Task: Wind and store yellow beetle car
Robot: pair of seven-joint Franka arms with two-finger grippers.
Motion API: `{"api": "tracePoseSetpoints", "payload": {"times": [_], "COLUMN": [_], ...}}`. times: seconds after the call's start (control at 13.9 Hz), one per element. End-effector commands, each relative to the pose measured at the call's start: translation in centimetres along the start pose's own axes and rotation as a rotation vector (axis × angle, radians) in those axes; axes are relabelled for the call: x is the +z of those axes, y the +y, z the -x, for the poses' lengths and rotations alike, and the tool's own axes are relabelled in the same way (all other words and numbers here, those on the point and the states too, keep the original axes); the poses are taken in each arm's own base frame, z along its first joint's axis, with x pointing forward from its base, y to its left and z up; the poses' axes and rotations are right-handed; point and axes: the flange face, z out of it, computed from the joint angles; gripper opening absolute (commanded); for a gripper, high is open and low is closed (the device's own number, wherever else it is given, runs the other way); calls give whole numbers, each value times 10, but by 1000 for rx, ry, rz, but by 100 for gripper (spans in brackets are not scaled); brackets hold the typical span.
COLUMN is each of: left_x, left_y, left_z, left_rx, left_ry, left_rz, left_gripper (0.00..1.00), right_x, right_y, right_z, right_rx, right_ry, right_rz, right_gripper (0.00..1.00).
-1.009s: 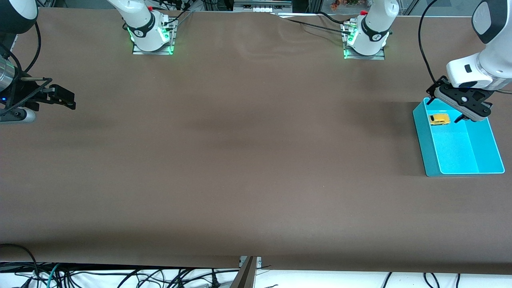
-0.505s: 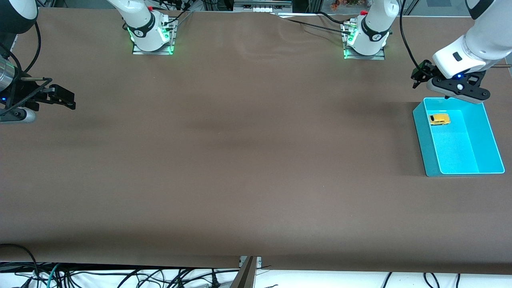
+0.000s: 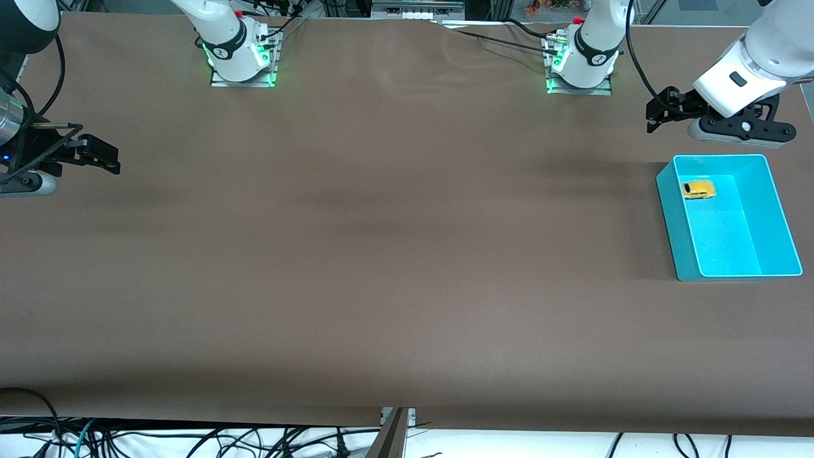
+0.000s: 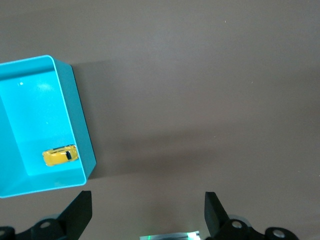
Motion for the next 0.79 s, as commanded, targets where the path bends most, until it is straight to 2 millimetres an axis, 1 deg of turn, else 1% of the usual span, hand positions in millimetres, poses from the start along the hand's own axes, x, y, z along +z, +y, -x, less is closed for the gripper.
{"api": "tracePoseSetpoints", "payload": {"times": [0.0, 0.07, 0.22, 0.36, 0.43, 0.5, 0.72], "left_x": [-25, -29, -35, -37, -32, -30, -23], "left_y": [22, 23, 27, 22, 17, 16, 13], "left_z": [-29, -34, -37, -40, -42, -43, -48], "left_rx": [-35, -29, -17, -20, -6, 6, -48], "left_ry": [-26, -36, -23, -5, -11, -16, -26], "left_rz": [16, 17, 16, 12, 13, 17, 24], "left_gripper": [99, 100, 100, 100, 100, 100, 100], "right_x": [-4, -4, -4, -4, -4, -4, -4], "right_y": [2, 2, 2, 2, 2, 2, 3], "right_z": [2, 2, 2, 2, 2, 2, 2], "right_rx": [7, 7, 7, 7, 7, 7, 9], "right_ry": [11, 11, 11, 11, 11, 11, 11], "right_rz": [-12, -12, -12, -14, -12, -12, -12], "right_gripper": [99, 99, 99, 99, 99, 99, 99]}}
